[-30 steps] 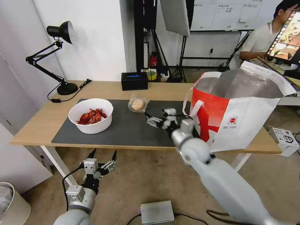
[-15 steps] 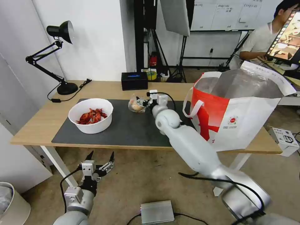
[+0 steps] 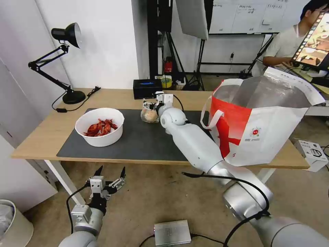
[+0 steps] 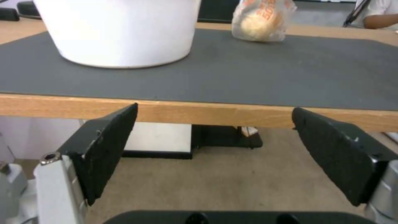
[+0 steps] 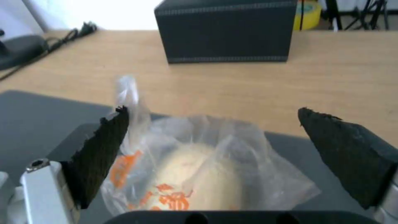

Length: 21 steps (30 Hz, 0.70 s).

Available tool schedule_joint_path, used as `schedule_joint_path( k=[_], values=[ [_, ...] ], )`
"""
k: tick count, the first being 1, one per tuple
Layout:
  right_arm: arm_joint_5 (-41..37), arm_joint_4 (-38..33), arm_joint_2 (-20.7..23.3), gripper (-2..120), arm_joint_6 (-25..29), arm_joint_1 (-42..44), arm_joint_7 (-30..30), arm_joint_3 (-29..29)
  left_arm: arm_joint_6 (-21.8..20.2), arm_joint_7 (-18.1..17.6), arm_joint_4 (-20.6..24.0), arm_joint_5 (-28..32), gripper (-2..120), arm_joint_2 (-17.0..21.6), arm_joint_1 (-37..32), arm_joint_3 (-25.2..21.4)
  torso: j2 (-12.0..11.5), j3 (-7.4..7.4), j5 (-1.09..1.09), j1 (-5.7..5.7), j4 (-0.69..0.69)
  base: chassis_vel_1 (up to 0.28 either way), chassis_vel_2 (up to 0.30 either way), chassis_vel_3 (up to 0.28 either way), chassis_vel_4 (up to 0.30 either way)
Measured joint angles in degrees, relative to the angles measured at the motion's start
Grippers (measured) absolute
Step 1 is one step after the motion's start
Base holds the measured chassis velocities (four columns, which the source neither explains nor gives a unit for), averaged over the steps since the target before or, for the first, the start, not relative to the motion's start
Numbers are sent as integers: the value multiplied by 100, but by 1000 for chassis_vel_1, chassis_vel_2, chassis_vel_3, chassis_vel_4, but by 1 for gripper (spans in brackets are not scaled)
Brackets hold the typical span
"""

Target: Pick up the trash from the table and place it into the takeout bag.

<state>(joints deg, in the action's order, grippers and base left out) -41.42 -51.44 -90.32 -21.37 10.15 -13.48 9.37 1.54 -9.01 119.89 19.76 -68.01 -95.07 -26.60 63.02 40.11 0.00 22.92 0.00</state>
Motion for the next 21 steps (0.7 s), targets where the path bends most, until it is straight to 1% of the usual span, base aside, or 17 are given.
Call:
schedule_joint_path(
  k=[11, 21],
  values=[
    [-364, 178, 13, 100, -226, -71, 233, -12, 9, 3, -31, -48, 100, -41, 49, 93, 0, 0, 0, 0, 0, 0, 0, 0, 0],
    [-553, 169, 18, 100, -496, -40, 351, -3, 22, 4, 8, -56, 100, -42, 4, 51, 0, 0, 0, 0, 0, 0, 0, 0, 0]
  ],
)
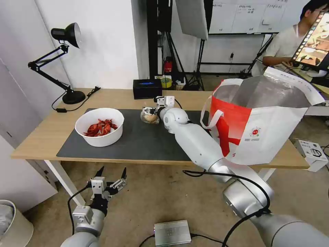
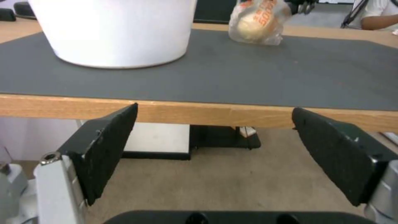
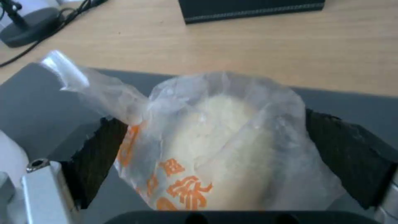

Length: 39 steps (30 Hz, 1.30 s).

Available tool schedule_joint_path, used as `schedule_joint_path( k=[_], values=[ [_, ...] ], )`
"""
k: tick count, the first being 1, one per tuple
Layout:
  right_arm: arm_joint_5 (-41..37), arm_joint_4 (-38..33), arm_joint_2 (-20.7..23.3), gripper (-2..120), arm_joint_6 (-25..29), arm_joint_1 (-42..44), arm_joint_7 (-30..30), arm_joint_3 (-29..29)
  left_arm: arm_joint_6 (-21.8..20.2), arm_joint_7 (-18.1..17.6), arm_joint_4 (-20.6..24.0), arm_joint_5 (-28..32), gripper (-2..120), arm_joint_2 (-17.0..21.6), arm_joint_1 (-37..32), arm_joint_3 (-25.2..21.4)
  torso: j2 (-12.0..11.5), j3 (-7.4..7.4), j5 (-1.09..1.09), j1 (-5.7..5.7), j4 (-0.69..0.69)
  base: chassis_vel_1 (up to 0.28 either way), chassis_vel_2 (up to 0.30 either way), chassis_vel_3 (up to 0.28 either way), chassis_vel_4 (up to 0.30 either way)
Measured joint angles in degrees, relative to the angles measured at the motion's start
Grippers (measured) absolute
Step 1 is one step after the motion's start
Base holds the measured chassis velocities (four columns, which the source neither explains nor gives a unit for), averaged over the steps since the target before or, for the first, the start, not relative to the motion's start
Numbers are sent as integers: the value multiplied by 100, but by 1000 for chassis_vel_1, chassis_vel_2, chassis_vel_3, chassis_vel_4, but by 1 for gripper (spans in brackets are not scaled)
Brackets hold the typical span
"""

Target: Pick up the trash from the table and place it into the takeout bag.

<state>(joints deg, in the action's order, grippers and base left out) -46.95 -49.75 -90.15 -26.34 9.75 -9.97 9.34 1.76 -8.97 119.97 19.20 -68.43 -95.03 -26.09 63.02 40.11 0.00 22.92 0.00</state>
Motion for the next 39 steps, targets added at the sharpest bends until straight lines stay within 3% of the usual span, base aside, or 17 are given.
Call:
schedule_joint_path(
  k=[8, 16, 19, 24, 30, 32, 33, 39],
  values=[
    [-36, -78, 2, 97, -143, 67, 35, 29, 8, 0, 23, -6, 100, -15, -12, -9, 0, 0, 0, 0, 0, 0, 0, 0, 0],
    [-41, -115, 7, 71, -203, 116, 25, 29, 57, 0, 26, -33, 100, -38, -46, -11, 0, 0, 0, 0, 0, 0, 0, 0, 0],
    [-47, -188, 11, 56, -245, 165, -31, 11, 74, 0, 27, -41, 100, -47, -54, -12, 0, 0, 0, 0, 0, 0, 0, 0, 0],
    [-54, -283, 19, 43, -300, 236, -133, -37, 78, 0, 32, -51, 100, -54, -58, -9, 0, 0, 0, 0, 0, 0, 0, 0, 0],
    [-211, -636, 95, 16, -389, 372, -415, -108, 81, 0, 70, -54, 100, -39, -74, -9, 0, 0, 0, 0, 0, 0, 0, 0, 0],
    [-211, -636, 95, 16, -389, 372, -415, -108, 81, 0, 70, -54, 100, -39, -74, -9, 0, 0, 0, 0, 0, 0, 0, 0, 0],
    [-238, -789, 154, 7, -391, 397, -517, -121, 83, 0, 116, -54, 100, -17, -98, -34, 0, 0, 0, 0, 0, 0, 0, 0, 0],
    [-236, -1263, 320, 1, -381, 492, -736, -137, 85, -2, 180, -53, 100, -7, -148, -64, 0, 0, 0, 0, 1, 0, 0, 0, 0]
  ],
)
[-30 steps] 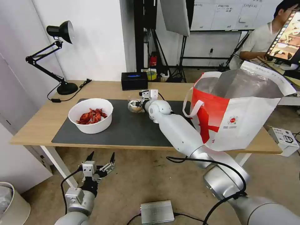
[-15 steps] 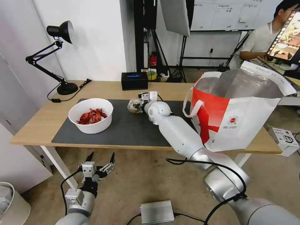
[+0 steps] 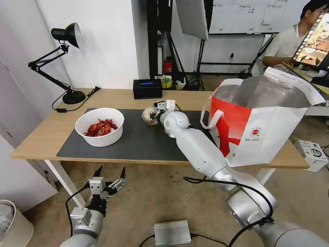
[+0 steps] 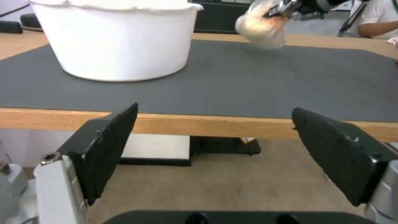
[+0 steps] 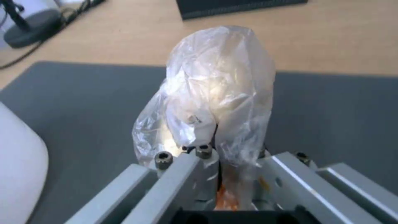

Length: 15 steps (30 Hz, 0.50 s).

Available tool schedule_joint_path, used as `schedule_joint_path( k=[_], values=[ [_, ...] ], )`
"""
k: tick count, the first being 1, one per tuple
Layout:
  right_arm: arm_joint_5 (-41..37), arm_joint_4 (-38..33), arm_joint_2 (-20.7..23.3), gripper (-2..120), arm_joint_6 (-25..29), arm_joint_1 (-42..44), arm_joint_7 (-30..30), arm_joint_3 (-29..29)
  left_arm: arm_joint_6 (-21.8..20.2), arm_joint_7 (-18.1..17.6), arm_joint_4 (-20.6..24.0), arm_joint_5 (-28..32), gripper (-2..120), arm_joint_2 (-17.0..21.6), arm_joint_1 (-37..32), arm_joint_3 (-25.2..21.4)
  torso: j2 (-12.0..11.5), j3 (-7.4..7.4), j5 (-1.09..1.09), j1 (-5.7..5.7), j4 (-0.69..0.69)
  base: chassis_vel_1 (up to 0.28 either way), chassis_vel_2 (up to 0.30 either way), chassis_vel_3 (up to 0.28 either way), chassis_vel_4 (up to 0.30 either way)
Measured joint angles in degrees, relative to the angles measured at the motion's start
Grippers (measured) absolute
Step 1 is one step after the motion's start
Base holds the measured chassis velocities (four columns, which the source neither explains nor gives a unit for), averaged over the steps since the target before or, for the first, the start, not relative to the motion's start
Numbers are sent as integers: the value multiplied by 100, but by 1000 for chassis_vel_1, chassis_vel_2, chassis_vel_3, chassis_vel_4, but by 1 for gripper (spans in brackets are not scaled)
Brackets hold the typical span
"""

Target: Pick up the trash from the table and place it into the takeout bag.

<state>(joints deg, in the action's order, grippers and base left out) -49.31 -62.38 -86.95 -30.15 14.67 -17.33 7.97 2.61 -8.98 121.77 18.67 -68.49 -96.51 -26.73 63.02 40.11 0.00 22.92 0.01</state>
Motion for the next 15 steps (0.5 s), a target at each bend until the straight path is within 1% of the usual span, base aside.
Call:
schedule_joint_path(
  k=[1, 2, 5, 6, 8, 9, 12, 13, 15],
  values=[
    [6, -323, 122, 1, 4, 90, -121, -6, 7, 0, 16, 0, 100, -4, -17, -4, 0, 0, 0, 0, 0, 0, 0, 0, 0],
    [6, -323, 122, 1, 4, 90, -121, -6, 7, 0, 16, 0, 100, -4, -17, -4, 0, 0, 0, 0, 0, 0, 0, 0, 0],
    [31, -1163, 456, 1, 5, 338, -356, -3, 10, -2, 56, -5, 100, -7, -55, -17, 0, 0, 0, 0, -1, 0, 0, 0, 0],
    [31, -1163, 456, 1, 5, 338, -356, -3, 10, -2, 56, -5, 100, -7, -55, -17, 0, 0, 0, 0, -1, 0, 0, 0, 0],
    [37, -1949, 730, 1, -25, 572, -601, 5, 12, -2, 90, -16, 100, -9, -102, -27, 0, 0, 1, 0, -1, 0, 0, 0, 0],
    [37, -1949, 730, 1, -25, 572, -601, 5, 12, -2, 90, -16, 100, -9, -102, -27, 0, 0, 1, 0, -1, 0, 0, 0, 0],
    [31, -2868, 1040, 1, -102, 861, -954, 9, 13, -2, 114, -52, 100, -33, -164, -31, 1, 0, 1, -1, -1, 0, 0, 0, 0],
    [31, -2868, 1040, 1, -102, 861, -954, 9, 13, -2, 114, -52, 100, -33, -164, -31, 1, 0, 1, -1, -1, 0, 0, 0, 0],
    [38, -3409, 1214, 1, -109, 1045, -1079, 4, 16, -2, 124, -72, 100, -47, -199, -34, 0, 0, 1, -1, -1, 0, 0, 0, 0]
  ],
)
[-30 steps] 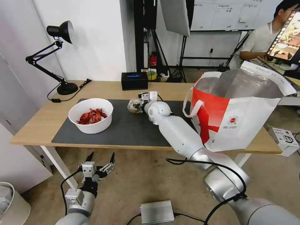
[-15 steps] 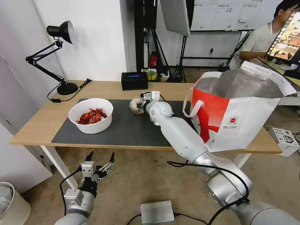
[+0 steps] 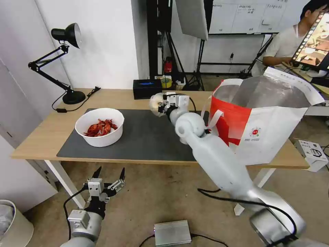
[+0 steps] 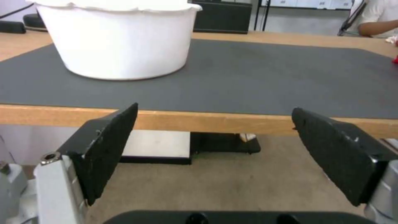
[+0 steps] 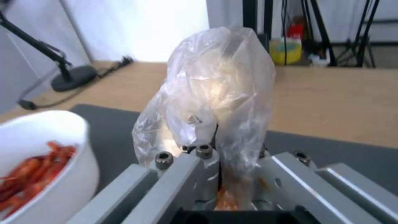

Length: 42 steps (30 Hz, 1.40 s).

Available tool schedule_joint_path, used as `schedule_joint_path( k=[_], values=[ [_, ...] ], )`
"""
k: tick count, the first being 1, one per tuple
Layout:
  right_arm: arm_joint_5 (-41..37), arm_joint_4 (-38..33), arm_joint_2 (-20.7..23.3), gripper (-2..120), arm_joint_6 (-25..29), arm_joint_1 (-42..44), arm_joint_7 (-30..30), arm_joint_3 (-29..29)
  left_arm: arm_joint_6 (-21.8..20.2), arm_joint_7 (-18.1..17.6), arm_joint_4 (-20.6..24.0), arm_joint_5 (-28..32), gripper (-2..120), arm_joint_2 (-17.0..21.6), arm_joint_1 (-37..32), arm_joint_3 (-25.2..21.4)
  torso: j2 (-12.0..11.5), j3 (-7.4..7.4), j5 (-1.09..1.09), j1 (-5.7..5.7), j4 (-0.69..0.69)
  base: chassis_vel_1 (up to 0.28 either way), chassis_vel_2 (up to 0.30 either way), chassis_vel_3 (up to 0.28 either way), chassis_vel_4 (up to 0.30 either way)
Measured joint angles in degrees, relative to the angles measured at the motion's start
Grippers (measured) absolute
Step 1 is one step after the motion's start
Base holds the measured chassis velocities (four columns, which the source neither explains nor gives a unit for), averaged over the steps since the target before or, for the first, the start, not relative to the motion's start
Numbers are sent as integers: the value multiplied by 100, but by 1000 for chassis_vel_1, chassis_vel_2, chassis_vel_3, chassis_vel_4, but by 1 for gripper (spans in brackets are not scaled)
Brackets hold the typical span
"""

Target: Pick up the trash from the table and place it into the takeout bag.

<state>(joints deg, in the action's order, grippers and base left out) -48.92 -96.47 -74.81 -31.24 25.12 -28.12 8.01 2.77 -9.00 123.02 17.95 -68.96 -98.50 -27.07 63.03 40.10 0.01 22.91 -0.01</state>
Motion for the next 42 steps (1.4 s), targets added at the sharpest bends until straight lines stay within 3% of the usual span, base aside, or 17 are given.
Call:
schedule_joint_path(
  k=[12, 20, 28, 42],
  values=[
    [923, -1767, 790, 1, 285, 899, 48, -493, 14, 0, 134, -58, 100, -8, -116, -97, 0, 0, 0, 0, 1, 0, 0, 0, 0],
    [1560, -2916, 1554, 1, 722, 1979, 334, -1560, 34, 2, 158, -174, 100, -37, -120, -5, 0, -1, 0, 0, -1, 0, 0, 0, 0],
    [1676, -3261, 2170, 1, 1049, 2384, 427, -2205, 41, 4, 74, -224, 100, -6, 0, 146, 0, 0, 0, 1, 0, 0, 0, 0, 0],
    [1695, -2932, 2544, 1, 1185, 2532, 155, -2937, 41, 3, 4, -271, 100, -44, 118, 337, 0, 0, 0, 1, 1, 0, 0, 0, 0]
  ],
)
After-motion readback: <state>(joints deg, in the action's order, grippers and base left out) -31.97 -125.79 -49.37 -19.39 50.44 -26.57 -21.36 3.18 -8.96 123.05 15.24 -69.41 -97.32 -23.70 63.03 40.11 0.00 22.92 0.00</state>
